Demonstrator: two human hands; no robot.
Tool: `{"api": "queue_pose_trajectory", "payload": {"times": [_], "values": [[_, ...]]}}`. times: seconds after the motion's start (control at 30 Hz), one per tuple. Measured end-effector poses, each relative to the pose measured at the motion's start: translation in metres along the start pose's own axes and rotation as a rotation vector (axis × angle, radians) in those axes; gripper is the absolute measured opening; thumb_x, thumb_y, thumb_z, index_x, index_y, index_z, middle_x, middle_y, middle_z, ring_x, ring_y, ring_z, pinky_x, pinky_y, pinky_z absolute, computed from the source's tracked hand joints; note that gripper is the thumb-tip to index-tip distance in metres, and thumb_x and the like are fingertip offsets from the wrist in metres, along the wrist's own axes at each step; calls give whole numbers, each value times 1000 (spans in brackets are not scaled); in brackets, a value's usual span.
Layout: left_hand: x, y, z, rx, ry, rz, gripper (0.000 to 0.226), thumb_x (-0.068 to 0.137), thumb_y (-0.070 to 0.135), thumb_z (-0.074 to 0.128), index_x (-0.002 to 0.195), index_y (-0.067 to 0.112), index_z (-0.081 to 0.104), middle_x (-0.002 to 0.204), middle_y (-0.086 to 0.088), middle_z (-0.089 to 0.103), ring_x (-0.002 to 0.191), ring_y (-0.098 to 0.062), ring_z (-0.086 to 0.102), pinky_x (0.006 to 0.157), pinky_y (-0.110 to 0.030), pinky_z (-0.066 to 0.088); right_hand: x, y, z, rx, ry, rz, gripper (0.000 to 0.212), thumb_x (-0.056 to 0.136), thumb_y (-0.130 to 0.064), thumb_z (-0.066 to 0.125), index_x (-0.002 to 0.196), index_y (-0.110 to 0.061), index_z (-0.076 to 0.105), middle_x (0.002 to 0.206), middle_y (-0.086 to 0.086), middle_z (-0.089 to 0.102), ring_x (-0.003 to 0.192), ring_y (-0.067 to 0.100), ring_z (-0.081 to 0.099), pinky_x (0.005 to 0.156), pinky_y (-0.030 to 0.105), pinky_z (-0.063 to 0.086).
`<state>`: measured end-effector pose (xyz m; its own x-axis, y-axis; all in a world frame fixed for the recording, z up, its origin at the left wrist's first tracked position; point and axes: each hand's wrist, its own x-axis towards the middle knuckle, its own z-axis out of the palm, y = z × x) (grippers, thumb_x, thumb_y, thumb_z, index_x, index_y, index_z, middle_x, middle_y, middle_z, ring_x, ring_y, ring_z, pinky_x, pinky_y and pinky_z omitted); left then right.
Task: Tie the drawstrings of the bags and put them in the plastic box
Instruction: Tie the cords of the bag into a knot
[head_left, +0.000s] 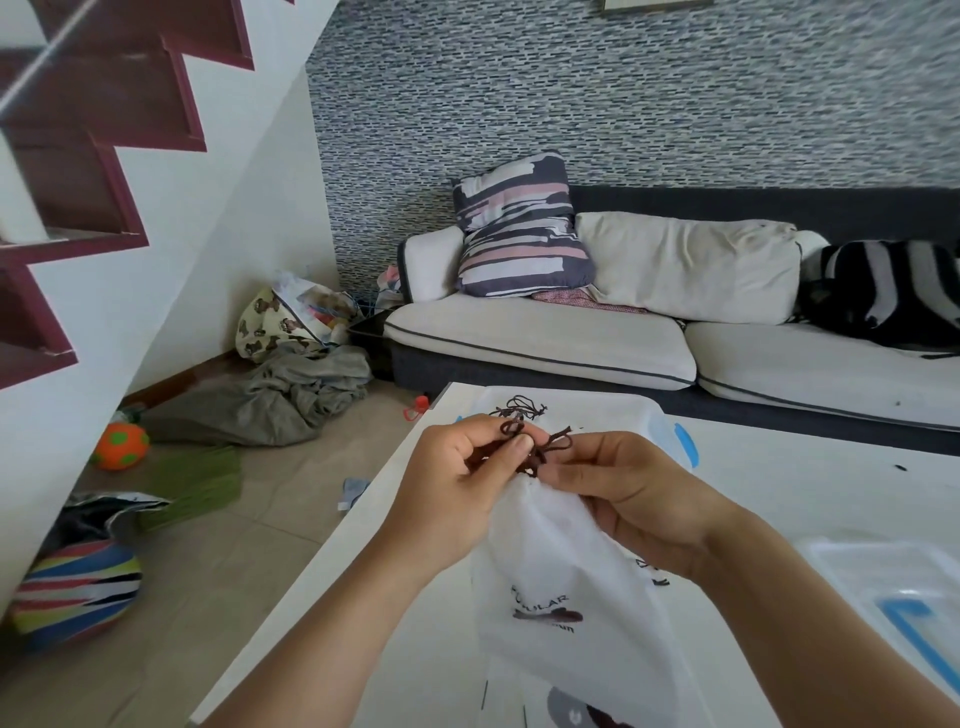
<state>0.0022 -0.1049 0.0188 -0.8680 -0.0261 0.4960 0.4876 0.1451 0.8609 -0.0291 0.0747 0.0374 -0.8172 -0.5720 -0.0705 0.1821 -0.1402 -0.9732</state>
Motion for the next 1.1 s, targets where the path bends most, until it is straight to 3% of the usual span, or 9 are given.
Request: {"api": "queue_pose_trajectory", "payload": {"times": [0.13, 0.27, 0.33, 0.47, 0.67, 0.77, 0.83, 0.97, 1.1], "values": [[0, 4, 0, -2, -15, 8, 24, 97, 2, 60, 95, 18, 77, 95, 9, 77, 95, -3, 70, 84, -11, 48, 0, 1, 1, -42, 12, -38, 17, 79, -1, 73, 95, 1, 75, 95, 15, 73, 87, 20, 69, 76, 22, 56], [-1, 6, 0, -7, -24, 30, 22, 96, 1, 61, 95, 15, 77, 93, 9, 77, 94, -1, 70, 83, -10, 48, 2, 2, 5, -78, 75, -46, 17, 86, 0, 70, 100, 9, 70, 93, 18, 70, 86, 25, 66, 74, 26, 56], [0, 5, -3, -21, -25, 11, 21, 96, 2, 60, 97, 14, 77, 93, 9, 76, 95, -3, 70, 84, -11, 47, 1, 1, 4, -43, 39, -27, 20, 83, -5, 72, 100, 6, 71, 93, 17, 71, 84, 23, 67, 74, 25, 57], [1, 3, -6, -98, -21, -67, 18, 97, 7, 61, 97, 13, 77, 92, 9, 76, 92, -5, 70, 82, -14, 49, -6, -5, 1, 36, 10, 12, 6, 86, -7, 67, 88, -1, 69, 82, 11, 69, 69, 17, 68, 62, 22, 56], [3, -3, -5, -48, 7, -67, 20, 97, 8, 61, 97, 19, 78, 100, 8, 77, 100, -4, 70, 86, -14, 48, -6, -9, 3, -110, 212, -118, 11, 91, -11, 67, 81, -9, 72, 86, 17, 71, 69, 20, 64, 63, 25, 54], [4, -7, -4, -29, 29, -65, 22, 97, 8, 62, 98, 22, 78, 101, 5, 77, 101, -9, 71, 88, -18, 50, -3, -6, 9, -62, 287, -186, 6, 92, -4, 65, 86, -4, 67, 80, 13, 71, 61, 16, 65, 57, 20, 53], [4, -8, -4, -20, 36, -58, 21, 97, 8, 62, 99, 21, 78, 101, 4, 77, 100, -10, 71, 87, -18, 50, -1, -5, 9, -19, 277, -185, 4, 91, -2, 65, 92, -4, 68, 84, 15, 73, 65, 17, 68, 61, 22, 56], [2, -7, -4, -5, 52, -40, 20, 97, 6, 62, 97, 19, 78, 99, 5, 77, 97, -6, 71, 83, -13, 49, -2, -6, 8, 88, 242, -139, 20, 88, -3, 65, 106, -6, 71, 90, 13, 76, 75, 18, 73, 66, 24, 59], [1, -5, -5, 83, 80, 36, 20, 97, 5, 62, 98, 18, 77, 96, 11, 76, 94, -4, 70, 83, -12, 48, -5, -7, 6, 160, 206, -85, 24, 79, -5, 67, 103, -6, 72, 93, 14, 75, 76, 20, 74, 65, 25, 60]]}}
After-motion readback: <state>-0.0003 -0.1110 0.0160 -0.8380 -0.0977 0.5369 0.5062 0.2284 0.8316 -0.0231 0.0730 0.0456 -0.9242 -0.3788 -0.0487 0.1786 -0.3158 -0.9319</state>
